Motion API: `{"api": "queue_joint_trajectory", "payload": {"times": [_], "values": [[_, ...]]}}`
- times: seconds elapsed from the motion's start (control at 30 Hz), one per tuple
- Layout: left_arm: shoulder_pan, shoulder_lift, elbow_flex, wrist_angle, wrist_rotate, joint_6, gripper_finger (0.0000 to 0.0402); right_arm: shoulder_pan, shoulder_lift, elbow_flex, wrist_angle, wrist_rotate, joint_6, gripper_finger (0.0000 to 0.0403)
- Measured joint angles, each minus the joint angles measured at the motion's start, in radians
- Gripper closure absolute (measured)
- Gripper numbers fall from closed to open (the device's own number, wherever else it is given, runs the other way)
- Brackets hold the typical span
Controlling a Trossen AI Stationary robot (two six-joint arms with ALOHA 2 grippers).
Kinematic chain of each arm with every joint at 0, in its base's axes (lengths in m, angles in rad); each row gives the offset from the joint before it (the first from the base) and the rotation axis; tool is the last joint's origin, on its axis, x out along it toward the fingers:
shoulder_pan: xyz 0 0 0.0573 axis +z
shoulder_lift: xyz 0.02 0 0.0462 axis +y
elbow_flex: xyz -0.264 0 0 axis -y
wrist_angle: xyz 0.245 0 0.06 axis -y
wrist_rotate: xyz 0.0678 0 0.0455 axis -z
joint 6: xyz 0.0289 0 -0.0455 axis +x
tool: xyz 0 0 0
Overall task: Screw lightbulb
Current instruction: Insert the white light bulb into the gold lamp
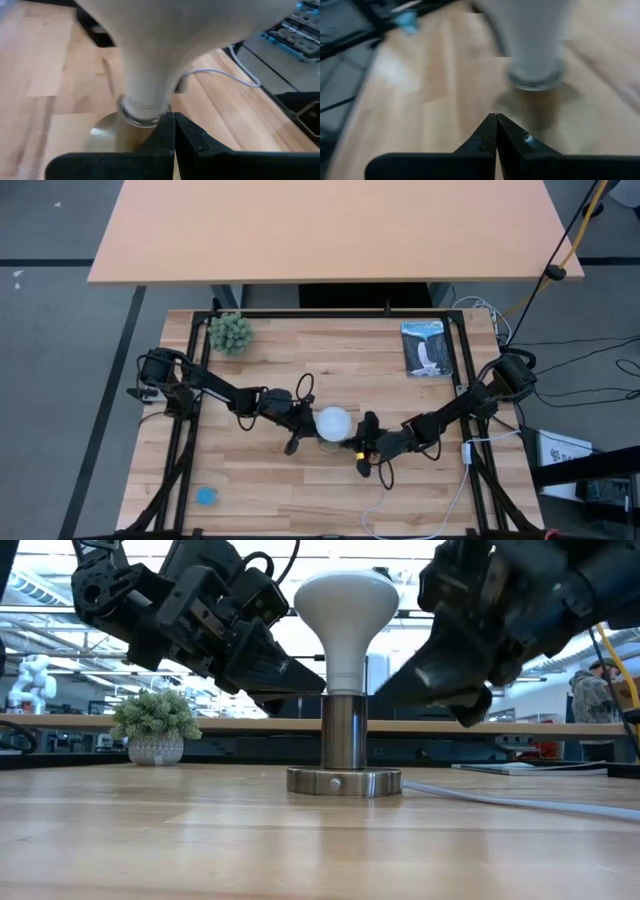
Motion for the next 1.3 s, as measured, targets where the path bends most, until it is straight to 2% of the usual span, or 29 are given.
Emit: {"api": "queue_joint_trajectory", "payload": {"times": [0.13, 0.37, 0.73, 1.13, 1.23, 1.3], "values": [[-0.011, 0.000, 0.000, 0.000, 0.013, 0.000, 0.0402, -0.001, 0.000, 0.000, -0.068, 0.117, 0.052, 0.0403], [-0.003, 0.000, 0.000, 0.000, 0.013, 0.003, 0.0402, 0.000, -0.016, 0.000, -0.043, 0.273, 0.010, 0.0403], [0.019, 0.001, 0.000, 0.000, 0.010, 0.000, 0.0402, 0.000, -0.016, 0.000, 0.015, 0.266, -0.059, 0.0403], [0.040, 0.001, 0.000, 0.000, -0.017, -0.011, 0.0402, -0.001, -0.017, 0.000, 0.076, 0.040, -0.100, 0.0403], [0.041, 0.001, 0.000, 0.000, 0.022, -0.025, 0.0402, -0.003, -0.017, 0.000, 0.022, 0.060, -0.052, 0.0403], [0.035, 0.001, 0.000, 0.000, 0.042, -0.026, 0.0402, -0.003, -0.017, 0.000, -0.031, 0.130, -0.007, 0.0403]]}}
